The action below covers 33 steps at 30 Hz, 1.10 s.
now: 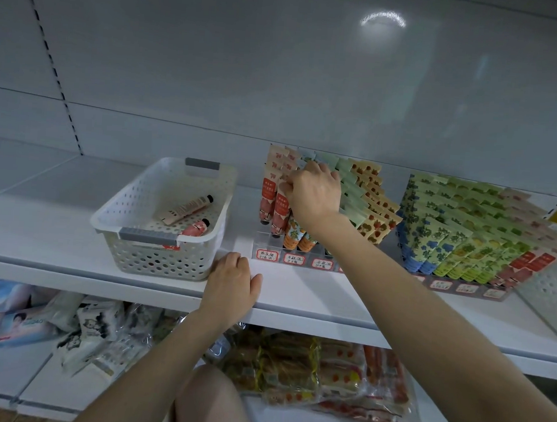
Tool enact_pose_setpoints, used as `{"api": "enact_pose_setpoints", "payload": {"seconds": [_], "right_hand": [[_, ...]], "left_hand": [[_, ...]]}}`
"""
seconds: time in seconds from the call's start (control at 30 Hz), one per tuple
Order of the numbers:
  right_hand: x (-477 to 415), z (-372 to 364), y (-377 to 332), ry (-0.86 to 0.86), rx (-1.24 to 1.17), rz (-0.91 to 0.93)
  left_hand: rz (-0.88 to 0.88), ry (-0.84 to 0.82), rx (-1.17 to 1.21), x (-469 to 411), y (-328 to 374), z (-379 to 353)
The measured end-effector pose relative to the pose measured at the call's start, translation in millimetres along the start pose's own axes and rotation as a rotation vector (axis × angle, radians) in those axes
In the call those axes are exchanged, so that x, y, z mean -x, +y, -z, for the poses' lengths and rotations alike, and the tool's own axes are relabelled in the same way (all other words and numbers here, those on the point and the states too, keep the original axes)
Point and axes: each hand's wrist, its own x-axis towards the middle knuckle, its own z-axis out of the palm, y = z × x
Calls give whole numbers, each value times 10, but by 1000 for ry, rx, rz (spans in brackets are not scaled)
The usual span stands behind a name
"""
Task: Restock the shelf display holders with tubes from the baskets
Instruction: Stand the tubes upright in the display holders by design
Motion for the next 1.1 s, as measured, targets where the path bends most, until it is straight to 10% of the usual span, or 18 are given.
{"api": "enact_pose_setpoints", "payload": {"seconds": [1.1], "right_hand": [[-20,37,110,73,-97,32]], "left_hand": [[-63,42,71,10,-4,20]]}}
